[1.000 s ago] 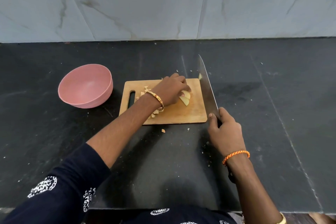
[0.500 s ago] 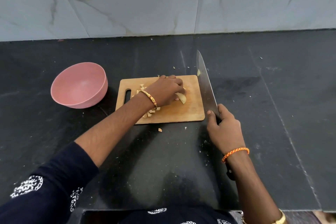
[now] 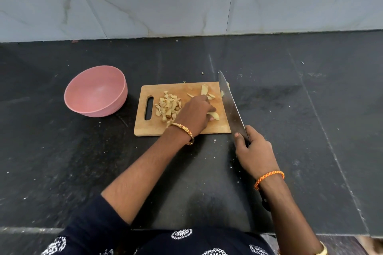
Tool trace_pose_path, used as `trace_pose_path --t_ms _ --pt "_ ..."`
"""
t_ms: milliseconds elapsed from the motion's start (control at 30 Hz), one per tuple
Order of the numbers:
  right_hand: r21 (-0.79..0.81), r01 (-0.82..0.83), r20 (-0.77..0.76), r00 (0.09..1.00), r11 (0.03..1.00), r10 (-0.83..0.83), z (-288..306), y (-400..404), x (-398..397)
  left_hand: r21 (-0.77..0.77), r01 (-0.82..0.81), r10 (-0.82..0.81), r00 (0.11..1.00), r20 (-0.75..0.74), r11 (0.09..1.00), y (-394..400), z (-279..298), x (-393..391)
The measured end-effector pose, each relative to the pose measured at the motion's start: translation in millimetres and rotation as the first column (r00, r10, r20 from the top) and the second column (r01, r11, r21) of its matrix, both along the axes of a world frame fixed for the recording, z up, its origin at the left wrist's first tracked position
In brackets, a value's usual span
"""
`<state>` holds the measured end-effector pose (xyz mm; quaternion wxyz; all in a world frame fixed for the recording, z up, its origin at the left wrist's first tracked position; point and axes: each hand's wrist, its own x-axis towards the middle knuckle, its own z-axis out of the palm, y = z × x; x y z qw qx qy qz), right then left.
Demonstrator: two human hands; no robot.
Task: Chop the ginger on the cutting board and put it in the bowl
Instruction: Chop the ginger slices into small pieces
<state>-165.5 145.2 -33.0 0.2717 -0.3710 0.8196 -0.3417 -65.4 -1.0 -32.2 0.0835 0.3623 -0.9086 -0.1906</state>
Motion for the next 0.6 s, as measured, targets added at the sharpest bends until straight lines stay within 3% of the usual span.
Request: trace_pose_path --t_ms 300,600 --pt "0.017 -0.011 0.001 1.000 1.000 0.011 -1 10 5 0.123 0.072 -0.064 0.996 -0.065 0.990 -8 -2 3" --pt "0.001 -0.035 0.017 0.999 0.999 0.035 -5 7 20 0.113 -0.214 0.236 0.940 -0.248 0.970 18 -17 -4"
